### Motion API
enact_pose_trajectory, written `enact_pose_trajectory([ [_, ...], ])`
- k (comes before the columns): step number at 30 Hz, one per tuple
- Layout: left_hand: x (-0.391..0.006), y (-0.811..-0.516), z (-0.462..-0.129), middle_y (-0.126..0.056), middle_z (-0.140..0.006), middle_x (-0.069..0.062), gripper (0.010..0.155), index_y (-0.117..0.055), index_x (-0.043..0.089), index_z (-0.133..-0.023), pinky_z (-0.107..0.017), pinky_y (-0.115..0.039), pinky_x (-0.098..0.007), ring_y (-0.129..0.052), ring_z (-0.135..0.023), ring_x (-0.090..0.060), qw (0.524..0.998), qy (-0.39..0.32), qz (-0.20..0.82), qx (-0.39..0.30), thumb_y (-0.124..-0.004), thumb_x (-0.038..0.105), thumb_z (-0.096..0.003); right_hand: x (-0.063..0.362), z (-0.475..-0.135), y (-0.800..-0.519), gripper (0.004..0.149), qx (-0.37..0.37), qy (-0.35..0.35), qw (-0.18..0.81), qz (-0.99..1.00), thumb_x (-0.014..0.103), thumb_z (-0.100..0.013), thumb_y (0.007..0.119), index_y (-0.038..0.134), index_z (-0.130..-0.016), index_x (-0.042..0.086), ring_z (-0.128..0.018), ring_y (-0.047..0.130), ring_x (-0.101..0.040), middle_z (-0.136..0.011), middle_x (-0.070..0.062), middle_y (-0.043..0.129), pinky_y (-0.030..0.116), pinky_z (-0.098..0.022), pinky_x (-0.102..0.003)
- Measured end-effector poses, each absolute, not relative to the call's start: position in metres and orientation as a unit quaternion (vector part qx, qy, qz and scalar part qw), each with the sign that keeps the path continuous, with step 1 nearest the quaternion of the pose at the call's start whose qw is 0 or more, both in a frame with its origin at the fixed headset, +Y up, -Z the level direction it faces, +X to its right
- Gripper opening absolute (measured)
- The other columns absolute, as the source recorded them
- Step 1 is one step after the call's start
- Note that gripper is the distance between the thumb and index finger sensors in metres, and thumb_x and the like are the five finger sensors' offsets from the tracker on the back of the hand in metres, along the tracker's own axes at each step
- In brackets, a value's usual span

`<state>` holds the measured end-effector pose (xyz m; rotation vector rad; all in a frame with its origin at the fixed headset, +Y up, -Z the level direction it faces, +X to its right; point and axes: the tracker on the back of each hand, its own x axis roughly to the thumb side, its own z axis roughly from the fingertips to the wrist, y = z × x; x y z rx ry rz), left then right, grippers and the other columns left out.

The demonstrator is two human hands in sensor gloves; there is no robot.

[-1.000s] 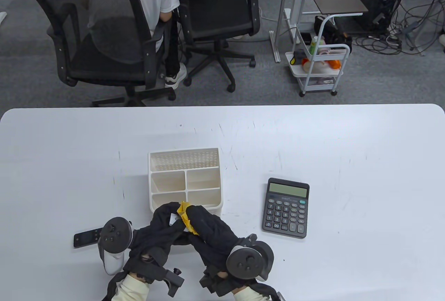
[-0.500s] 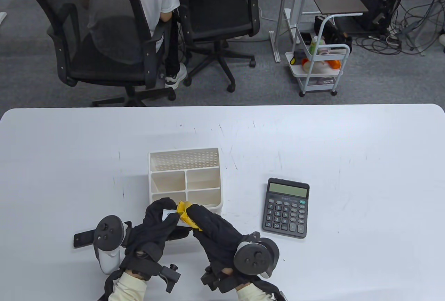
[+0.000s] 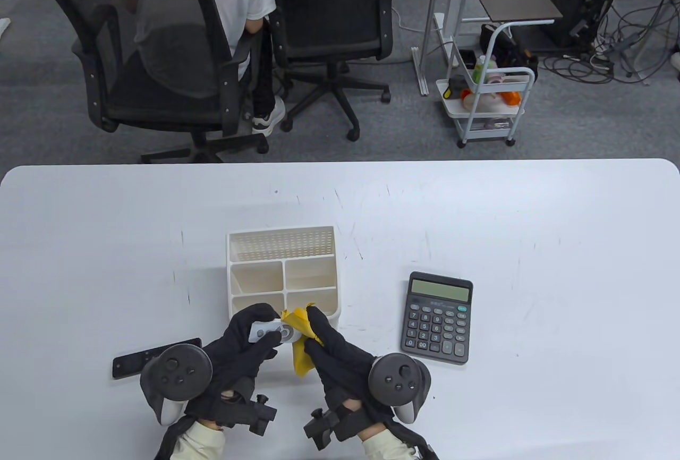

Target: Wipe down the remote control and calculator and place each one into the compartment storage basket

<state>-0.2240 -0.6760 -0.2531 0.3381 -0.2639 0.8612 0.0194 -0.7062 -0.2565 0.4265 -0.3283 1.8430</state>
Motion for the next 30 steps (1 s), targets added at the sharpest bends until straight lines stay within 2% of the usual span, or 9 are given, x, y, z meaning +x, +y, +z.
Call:
enact_pose_trajectory([
  [7,-0.235,-0.661,-0.273,-0.089,-0.092,-0.008,0.046,-0.07,0.038,-0.09,-0.039,-0.101,-0.026,-0.112,-0.058,-0.021,0.904,-0.096,0.356,0.215,-0.087,0.029,-0.0484,0.031,-0.259,-0.703,0.051,0.171,-0.149,0.596,0.771,0.019,-0.055,0.074,0.068,-0.102,-0.001,-0.07,0.097,-0.035,-0.091,-0.023,0.09,0.076,-0.052,-0.056],
  [13,-0.244,-0.661,-0.308,-0.086,-0.095,-0.01,0.045,-0.072,0.037,-0.092,-0.043,-0.1,-0.029,-0.11,-0.064,-0.025,0.946,-0.056,0.259,0.185,-0.084,0.027,-0.0503,0.042,-0.265,-0.708,0.051,0.15,-0.149,0.6,0.772,0.019,-0.055,0.073,0.068,-0.102,0.0,-0.071,0.096,-0.036,-0.092,-0.022,0.089,0.075,-0.052,-0.057],
  [17,-0.242,-0.664,-0.33,-0.084,-0.096,-0.008,0.046,-0.074,0.04,-0.093,-0.044,-0.098,-0.029,-0.108,-0.064,-0.024,0.975,-0.043,0.142,0.166,-0.084,0.028,-0.0499,0.046,-0.269,-0.711,0.051,0.142,-0.146,0.606,0.769,0.019,-0.055,0.073,0.067,-0.102,0.0,-0.071,0.096,-0.036,-0.092,-0.022,0.089,0.075,-0.052,-0.058],
  [19,-0.238,-0.666,-0.335,-0.083,-0.096,-0.006,0.046,-0.074,0.042,-0.093,-0.044,-0.095,-0.032,-0.105,-0.066,-0.025,0.982,-0.046,0.092,0.161,-0.085,0.03,-0.0498,0.046,-0.269,-0.711,0.051,0.142,-0.145,0.604,0.771,0.018,-0.055,0.073,0.067,-0.102,0.0,-0.071,0.096,-0.036,-0.093,-0.022,0.088,0.075,-0.053,-0.058],
  [23,-0.226,-0.671,-0.346,-0.086,-0.095,0.001,0.047,-0.076,0.044,-0.091,-0.052,-0.09,-0.038,-0.096,-0.078,-0.025,0.986,-0.063,-0.038,0.15,-0.087,0.034,-0.0474,0.044,-0.269,-0.711,0.051,0.149,-0.14,0.602,0.772,0.019,-0.055,0.073,0.067,-0.102,0.0,-0.072,0.096,-0.036,-0.093,-0.022,0.088,0.074,-0.053,-0.058],
  [26,-0.223,-0.675,-0.352,-0.09,-0.093,0.008,0.049,-0.074,0.044,-0.094,-0.064,-0.08,-0.047,-0.088,-0.088,-0.026,0.986,-0.071,-0.079,0.131,-0.087,0.041,-0.0465,0.043,-0.269,-0.711,0.051,0.152,-0.139,0.598,0.774,0.019,-0.055,0.073,0.067,-0.102,0.0,-0.072,0.095,-0.036,-0.093,-0.022,0.088,0.074,-0.053,-0.058],
  [30,-0.219,-0.681,-0.356,-0.092,-0.092,0.011,0.048,-0.074,0.045,-0.093,-0.068,-0.073,-0.051,-0.082,-0.094,-0.024,0.981,-0.096,-0.116,0.119,-0.084,0.044,-0.0469,0.044,-0.269,-0.712,0.051,0.15,-0.14,0.593,0.778,0.019,-0.056,0.073,0.067,-0.103,0.0,-0.072,0.095,-0.037,-0.093,-0.022,0.088,0.073,-0.053,-0.059],
])
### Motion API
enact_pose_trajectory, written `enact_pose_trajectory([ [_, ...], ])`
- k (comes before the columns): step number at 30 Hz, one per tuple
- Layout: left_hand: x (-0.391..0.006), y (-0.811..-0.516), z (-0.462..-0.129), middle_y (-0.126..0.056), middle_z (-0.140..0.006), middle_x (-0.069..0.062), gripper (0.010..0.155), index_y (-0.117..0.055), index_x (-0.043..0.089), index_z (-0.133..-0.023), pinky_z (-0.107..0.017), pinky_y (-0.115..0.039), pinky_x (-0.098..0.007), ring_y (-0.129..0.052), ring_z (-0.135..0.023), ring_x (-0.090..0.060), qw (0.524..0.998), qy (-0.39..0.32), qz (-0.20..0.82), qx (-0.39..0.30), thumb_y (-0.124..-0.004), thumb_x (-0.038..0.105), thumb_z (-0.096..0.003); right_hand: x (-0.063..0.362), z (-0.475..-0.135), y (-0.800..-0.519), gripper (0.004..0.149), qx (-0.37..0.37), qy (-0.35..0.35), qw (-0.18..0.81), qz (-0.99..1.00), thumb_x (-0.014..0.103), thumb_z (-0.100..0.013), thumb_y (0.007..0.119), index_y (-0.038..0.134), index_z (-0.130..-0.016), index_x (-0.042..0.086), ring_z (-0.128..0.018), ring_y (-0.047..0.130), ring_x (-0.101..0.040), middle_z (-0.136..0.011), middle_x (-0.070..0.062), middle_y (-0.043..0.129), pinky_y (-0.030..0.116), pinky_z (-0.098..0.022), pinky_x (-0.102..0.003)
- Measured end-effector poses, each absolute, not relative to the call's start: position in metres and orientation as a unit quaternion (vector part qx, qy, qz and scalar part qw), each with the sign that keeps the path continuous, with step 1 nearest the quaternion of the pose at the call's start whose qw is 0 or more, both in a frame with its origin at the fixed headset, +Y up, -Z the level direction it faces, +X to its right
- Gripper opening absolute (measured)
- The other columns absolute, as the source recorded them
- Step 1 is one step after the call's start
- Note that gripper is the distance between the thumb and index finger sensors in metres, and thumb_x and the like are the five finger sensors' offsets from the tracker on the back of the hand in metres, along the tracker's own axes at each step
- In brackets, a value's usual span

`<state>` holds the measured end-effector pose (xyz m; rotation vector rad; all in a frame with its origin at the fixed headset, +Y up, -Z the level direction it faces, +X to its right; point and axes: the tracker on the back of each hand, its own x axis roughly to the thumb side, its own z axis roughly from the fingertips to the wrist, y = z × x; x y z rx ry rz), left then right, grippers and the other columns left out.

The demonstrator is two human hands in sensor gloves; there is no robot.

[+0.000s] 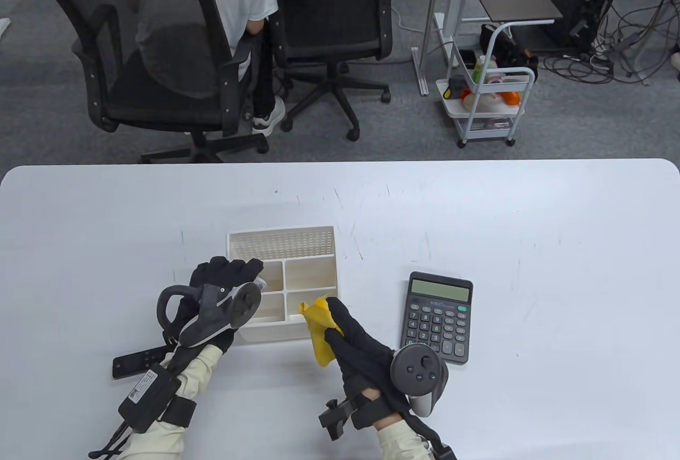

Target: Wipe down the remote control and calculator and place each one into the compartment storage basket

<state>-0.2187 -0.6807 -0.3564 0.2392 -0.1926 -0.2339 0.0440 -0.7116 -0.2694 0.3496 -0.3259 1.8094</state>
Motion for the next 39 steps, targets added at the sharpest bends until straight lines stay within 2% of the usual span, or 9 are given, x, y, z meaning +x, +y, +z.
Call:
enact_pose_trajectory([
  [4,-0.214,-0.686,-0.357,-0.092,-0.091,0.012,0.047,-0.073,0.046,-0.094,-0.069,-0.072,-0.052,-0.08,-0.096,-0.024,0.973,-0.112,-0.155,0.126,-0.082,0.044,-0.0474,0.044,-0.269,-0.712,0.051,0.148,-0.139,0.592,0.78,0.019,-0.056,0.073,0.067,-0.103,0.0,-0.072,0.095,-0.037,-0.093,-0.022,0.088,0.073,-0.053,-0.059],
  [15,-0.212,-0.696,-0.348,-0.088,-0.097,0.01,0.046,-0.068,0.044,-0.098,-0.071,-0.068,-0.054,-0.072,-0.102,-0.027,0.973,-0.121,-0.162,0.114,-0.072,0.041,-0.0528,0.039,-0.266,-0.71,0.051,0.167,-0.142,0.571,0.791,0.019,-0.056,0.073,0.067,-0.103,0.001,-0.072,0.095,-0.037,-0.093,-0.022,0.088,0.073,-0.054,-0.059],
  [22,-0.224,-0.685,-0.341,-0.082,-0.103,0.009,0.051,-0.061,0.043,-0.102,-0.071,-0.068,-0.056,-0.071,-0.104,-0.032,0.974,-0.119,-0.154,0.113,-0.072,0.045,-0.0521,0.039,-0.266,-0.71,0.051,0.168,-0.144,0.572,0.79,0.02,-0.056,0.073,0.068,-0.103,0.002,-0.073,0.095,-0.036,-0.094,-0.02,0.089,0.073,-0.054,-0.058],
  [25,-0.236,-0.677,-0.337,-0.08,-0.105,0.005,0.055,-0.06,0.041,-0.104,-0.069,-0.071,-0.055,-0.077,-0.101,-0.032,0.975,-0.111,-0.16,0.103,-0.074,0.047,-0.0505,0.04,-0.266,-0.71,0.051,0.166,-0.143,0.573,0.79,0.02,-0.056,0.073,0.068,-0.103,0.002,-0.073,0.095,-0.036,-0.094,-0.02,0.088,0.073,-0.054,-0.058],
  [31,-0.272,-0.677,-0.331,-0.085,-0.102,0.004,0.058,-0.067,0.039,-0.101,-0.066,-0.077,-0.053,-0.09,-0.092,-0.031,0.98,-0.074,-0.186,0.014,-0.079,0.05,-0.0458,0.04,-0.266,-0.71,0.051,0.166,-0.143,0.571,0.791,0.02,-0.056,0.073,0.068,-0.103,0.002,-0.073,0.095,-0.036,-0.094,-0.021,0.089,0.073,-0.054,-0.058],
  [34,-0.292,-0.686,-0.329,-0.083,-0.104,0.003,0.062,-0.067,0.038,-0.101,-0.065,-0.078,-0.052,-0.092,-0.091,-0.032,0.981,-0.052,-0.176,-0.061,-0.082,0.053,-0.0432,0.04,-0.267,-0.711,0.051,0.166,-0.141,0.569,0.793,0.02,-0.056,0.073,0.068,-0.103,0.002,-0.073,0.095,-0.036,-0.093,-0.02,0.089,0.073,-0.054,-0.058],
  [39,-0.316,-0.707,-0.327,-0.083,-0.103,0.0,0.069,-0.068,0.036,-0.101,-0.063,-0.081,-0.05,-0.095,-0.087,-0.031,0.981,-0.031,-0.137,-0.137,-0.087,0.055,-0.0383,0.04,-0.267,-0.711,0.051,0.166,-0.139,0.565,0.796,0.02,-0.056,0.073,0.068,-0.103,0.002,-0.073,0.095,-0.036,-0.094,-0.02,0.089,0.073,-0.054,-0.058],
])
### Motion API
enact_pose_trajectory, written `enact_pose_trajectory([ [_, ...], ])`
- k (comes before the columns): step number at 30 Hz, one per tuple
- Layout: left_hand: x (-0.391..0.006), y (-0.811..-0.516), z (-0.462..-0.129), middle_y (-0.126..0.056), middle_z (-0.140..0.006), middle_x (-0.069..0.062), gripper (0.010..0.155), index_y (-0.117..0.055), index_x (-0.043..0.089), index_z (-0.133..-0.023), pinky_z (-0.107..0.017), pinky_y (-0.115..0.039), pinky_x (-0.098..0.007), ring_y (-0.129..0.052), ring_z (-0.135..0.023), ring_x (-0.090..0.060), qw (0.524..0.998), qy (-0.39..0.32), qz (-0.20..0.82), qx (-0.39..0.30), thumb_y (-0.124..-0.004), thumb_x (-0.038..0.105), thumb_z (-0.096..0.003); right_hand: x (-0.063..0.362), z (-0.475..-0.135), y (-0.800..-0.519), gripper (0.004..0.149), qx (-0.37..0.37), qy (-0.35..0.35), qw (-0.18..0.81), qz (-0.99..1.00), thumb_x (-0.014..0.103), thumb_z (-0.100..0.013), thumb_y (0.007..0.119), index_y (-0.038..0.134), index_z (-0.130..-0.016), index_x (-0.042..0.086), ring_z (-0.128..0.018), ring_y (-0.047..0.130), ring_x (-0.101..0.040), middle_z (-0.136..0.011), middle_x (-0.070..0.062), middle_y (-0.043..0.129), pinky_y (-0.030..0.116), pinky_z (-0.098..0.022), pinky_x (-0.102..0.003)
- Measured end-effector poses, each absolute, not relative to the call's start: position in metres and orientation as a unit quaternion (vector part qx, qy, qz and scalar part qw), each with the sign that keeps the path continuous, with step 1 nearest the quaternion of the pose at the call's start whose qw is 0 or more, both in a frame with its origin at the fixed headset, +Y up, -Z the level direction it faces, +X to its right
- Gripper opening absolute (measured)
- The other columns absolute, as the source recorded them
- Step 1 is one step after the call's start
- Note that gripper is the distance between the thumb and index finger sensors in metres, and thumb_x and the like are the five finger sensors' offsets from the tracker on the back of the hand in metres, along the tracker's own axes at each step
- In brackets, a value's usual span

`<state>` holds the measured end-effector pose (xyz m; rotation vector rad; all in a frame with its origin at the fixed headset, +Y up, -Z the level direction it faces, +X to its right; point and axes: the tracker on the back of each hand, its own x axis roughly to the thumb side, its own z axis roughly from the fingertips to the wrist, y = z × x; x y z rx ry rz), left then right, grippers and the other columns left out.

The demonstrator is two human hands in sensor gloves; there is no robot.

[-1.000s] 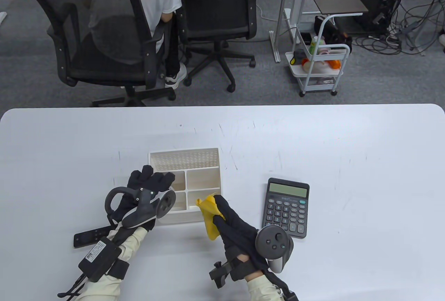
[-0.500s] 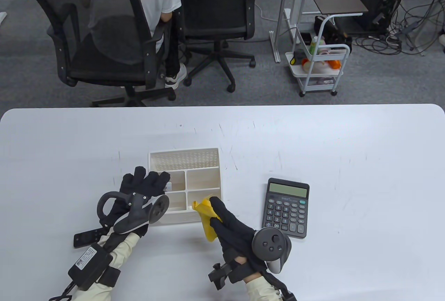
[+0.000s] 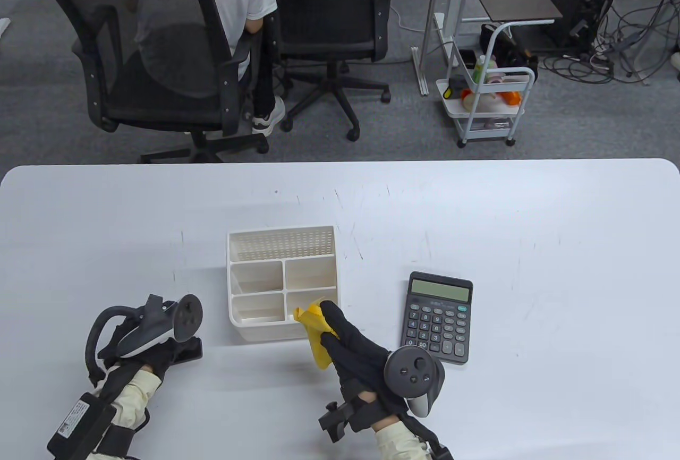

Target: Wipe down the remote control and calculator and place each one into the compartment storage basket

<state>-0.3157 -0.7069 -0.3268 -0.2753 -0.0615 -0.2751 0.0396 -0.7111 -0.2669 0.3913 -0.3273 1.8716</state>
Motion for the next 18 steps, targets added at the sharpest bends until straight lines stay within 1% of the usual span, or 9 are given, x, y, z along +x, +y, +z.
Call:
enact_pose_trajectory([
  [3,-0.319,-0.718,-0.325,-0.084,-0.103,0.0,0.071,-0.07,0.035,-0.101,-0.062,-0.082,-0.05,-0.096,-0.087,-0.031,0.975,-0.03,-0.151,-0.163,-0.089,0.056,-0.0355,0.039,-0.267,-0.711,0.051,0.167,-0.138,0.563,0.798,0.02,-0.056,0.074,0.068,-0.103,0.002,-0.073,0.095,-0.036,-0.094,-0.02,0.089,0.073,-0.054,-0.058],
  [5,-0.319,-0.725,-0.325,-0.085,-0.102,0.0,0.072,-0.071,0.035,-0.1,-0.062,-0.083,-0.05,-0.097,-0.086,-0.031,0.967,-0.031,-0.179,-0.179,-0.091,0.057,-0.034,0.039,-0.267,-0.711,0.051,0.167,-0.137,0.561,0.799,0.02,-0.055,0.074,0.068,-0.103,0.002,-0.073,0.095,-0.036,-0.094,-0.02,0.089,0.073,-0.054,-0.058],
  [10,-0.31,-0.739,-0.328,-0.088,-0.099,0.003,0.073,-0.074,0.035,-0.098,-0.06,-0.085,-0.048,-0.1,-0.083,-0.027,0.95,-0.036,-0.244,-0.19,-0.092,0.057,-0.0309,0.039,-0.267,-0.712,0.051,0.168,-0.136,0.558,0.801,0.02,-0.056,0.074,0.068,-0.103,0.002,-0.073,0.096,-0.036,-0.094,-0.02,0.088,0.073,-0.054,-0.058],
  [13,-0.304,-0.746,-0.33,-0.09,-0.095,0.004,0.071,-0.075,0.035,-0.096,-0.059,-0.086,-0.047,-0.101,-0.081,-0.024,0.94,-0.044,-0.28,-0.189,-0.093,0.057,-0.0306,0.039,-0.268,-0.712,0.051,0.167,-0.136,0.559,0.801,0.02,-0.056,0.074,0.068,-0.103,0.002,-0.073,0.095,-0.036,-0.094,-0.02,0.089,0.074,-0.054,-0.058],
  [16,-0.299,-0.75,-0.331,-0.094,-0.091,0.005,0.066,-0.079,0.035,-0.093,-0.058,-0.088,-0.045,-0.104,-0.078,-0.022,0.937,-0.052,-0.294,-0.183,-0.092,0.055,-0.0312,0.039,-0.268,-0.712,0.051,0.166,-0.136,0.559,0.801,0.02,-0.056,0.074,0.068,-0.103,0.002,-0.073,0.095,-0.036,-0.094,-0.02,0.089,0.073,-0.054,-0.058],
  [18,-0.298,-0.752,-0.331,-0.092,-0.093,0.003,0.064,-0.077,0.034,-0.095,-0.059,-0.087,-0.046,-0.102,-0.079,-0.022,0.938,-0.054,-0.286,-0.19,-0.091,0.052,-0.0351,0.039,-0.268,-0.712,0.051,0.165,-0.135,0.559,0.801,0.02,-0.056,0.074,0.068,-0.103,0.002,-0.073,0.095,-0.036,-0.094,-0.02,0.089,0.073,-0.054,-0.058],
])
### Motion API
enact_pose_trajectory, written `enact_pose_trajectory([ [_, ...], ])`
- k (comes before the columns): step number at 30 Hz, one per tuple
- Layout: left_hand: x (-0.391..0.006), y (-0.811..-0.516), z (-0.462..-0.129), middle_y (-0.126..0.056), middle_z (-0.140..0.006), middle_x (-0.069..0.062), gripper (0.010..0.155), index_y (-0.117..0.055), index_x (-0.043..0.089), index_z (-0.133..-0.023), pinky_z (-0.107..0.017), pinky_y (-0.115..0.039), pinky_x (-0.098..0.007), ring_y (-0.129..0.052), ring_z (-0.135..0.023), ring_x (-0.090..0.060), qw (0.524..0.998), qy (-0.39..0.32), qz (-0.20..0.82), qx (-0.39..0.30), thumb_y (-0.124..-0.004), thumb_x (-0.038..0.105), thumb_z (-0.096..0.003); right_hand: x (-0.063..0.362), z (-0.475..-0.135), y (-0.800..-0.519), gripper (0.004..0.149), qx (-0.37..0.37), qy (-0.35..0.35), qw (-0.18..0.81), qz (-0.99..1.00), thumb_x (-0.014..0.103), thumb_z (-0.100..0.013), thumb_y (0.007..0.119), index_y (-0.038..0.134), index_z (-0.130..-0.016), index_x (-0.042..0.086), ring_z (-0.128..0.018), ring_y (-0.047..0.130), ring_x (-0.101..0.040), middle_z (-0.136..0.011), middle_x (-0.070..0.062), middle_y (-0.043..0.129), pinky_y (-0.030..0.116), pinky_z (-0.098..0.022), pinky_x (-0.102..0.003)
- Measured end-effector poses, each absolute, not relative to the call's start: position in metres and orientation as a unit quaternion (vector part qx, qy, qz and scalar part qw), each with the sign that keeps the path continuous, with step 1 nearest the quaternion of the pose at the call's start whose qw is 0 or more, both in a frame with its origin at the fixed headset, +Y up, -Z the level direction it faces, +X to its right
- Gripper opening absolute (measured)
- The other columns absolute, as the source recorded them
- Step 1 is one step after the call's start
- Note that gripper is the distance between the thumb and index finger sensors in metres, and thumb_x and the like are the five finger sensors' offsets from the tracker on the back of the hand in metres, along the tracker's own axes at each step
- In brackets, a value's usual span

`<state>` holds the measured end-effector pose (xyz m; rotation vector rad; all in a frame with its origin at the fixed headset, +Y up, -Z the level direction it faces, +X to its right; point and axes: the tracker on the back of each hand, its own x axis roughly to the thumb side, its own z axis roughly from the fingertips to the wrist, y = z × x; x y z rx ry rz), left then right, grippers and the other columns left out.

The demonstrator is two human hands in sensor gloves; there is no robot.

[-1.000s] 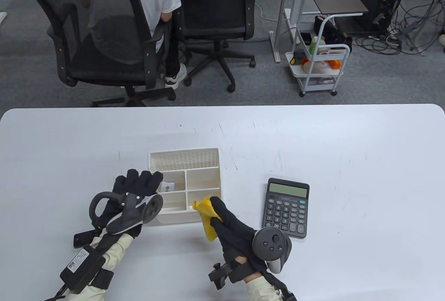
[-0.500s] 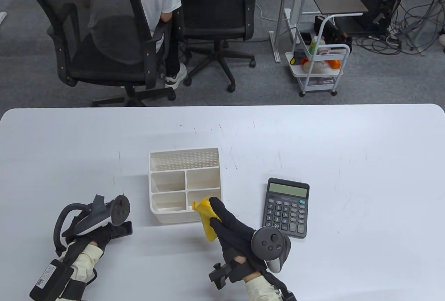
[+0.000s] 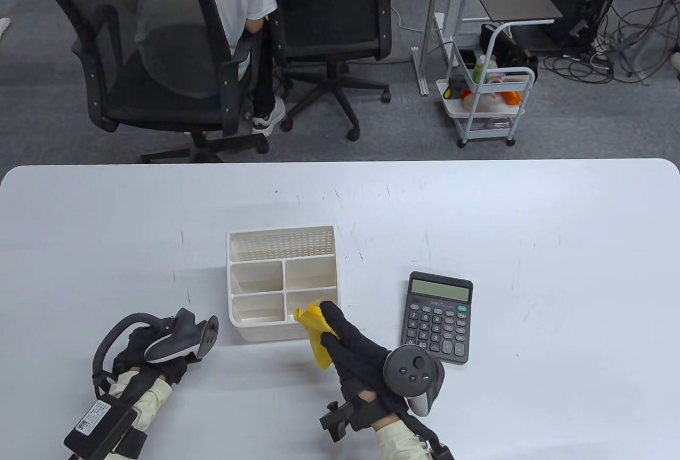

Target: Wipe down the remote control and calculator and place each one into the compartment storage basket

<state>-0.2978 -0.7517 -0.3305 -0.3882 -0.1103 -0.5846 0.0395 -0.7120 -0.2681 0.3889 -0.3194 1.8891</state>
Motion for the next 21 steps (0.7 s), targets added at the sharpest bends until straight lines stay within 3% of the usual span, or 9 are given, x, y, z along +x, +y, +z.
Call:
enact_pose_trajectory([
  [7,-0.292,-0.758,-0.327,-0.085,-0.099,-0.006,0.061,-0.068,0.024,-0.102,-0.063,-0.082,-0.05,-0.096,-0.086,-0.027,0.932,-0.071,-0.29,-0.208,-0.083,0.043,-0.0454,0.039,-0.268,-0.712,0.051,0.165,-0.135,0.557,0.802,0.02,-0.055,0.074,0.068,-0.103,0.002,-0.073,0.095,-0.036,-0.094,-0.02,0.089,0.073,-0.054,-0.058],
  [10,-0.289,-0.761,-0.327,-0.091,-0.092,-0.003,0.054,-0.072,0.025,-0.098,-0.061,-0.083,-0.048,-0.1,-0.082,-0.023,0.936,-0.072,-0.298,-0.173,-0.081,0.037,-0.0467,0.039,-0.268,-0.713,0.051,0.165,-0.135,0.557,0.802,0.02,-0.055,0.074,0.068,-0.102,0.002,-0.073,0.095,-0.036,-0.094,-0.02,0.089,0.074,-0.054,-0.058],
  [14,-0.288,-0.764,-0.327,-0.093,-0.088,0.0,0.049,-0.076,0.028,-0.094,-0.06,-0.085,-0.047,-0.102,-0.078,-0.021,0.941,-0.064,-0.302,-0.138,-0.083,0.04,-0.0462,0.039,-0.268,-0.713,0.051,0.165,-0.134,0.556,0.804,0.02,-0.055,0.074,0.068,-0.103,0.002,-0.073,0.095,-0.036,-0.094,-0.02,0.089,0.073,-0.054,-0.058],
  [17,-0.289,-0.754,-0.326,-0.096,-0.086,0.003,0.047,-0.078,0.032,-0.091,-0.059,-0.085,-0.046,-0.104,-0.075,-0.019,0.95,-0.06,-0.28,-0.126,-0.084,0.043,-0.0453,0.04,-0.269,-0.713,0.051,0.163,-0.133,0.557,0.803,0.02,-0.055,0.074,0.068,-0.103,0.002,-0.073,0.095,-0.036,-0.094,-0.02,0.088,0.073,-0.054,-0.058],
  [21,-0.288,-0.721,-0.321,-0.099,-0.084,0.004,0.046,-0.079,0.035,-0.089,-0.057,-0.087,-0.045,-0.106,-0.072,-0.019,0.974,-0.064,-0.204,-0.079,-0.085,0.046,-0.0445,0.04,-0.269,-0.713,0.051,0.161,-0.132,0.558,0.803,0.02,-0.055,0.074,0.068,-0.103,0.002,-0.073,0.095,-0.036,-0.094,-0.02,0.089,0.073,-0.054,-0.058],
])
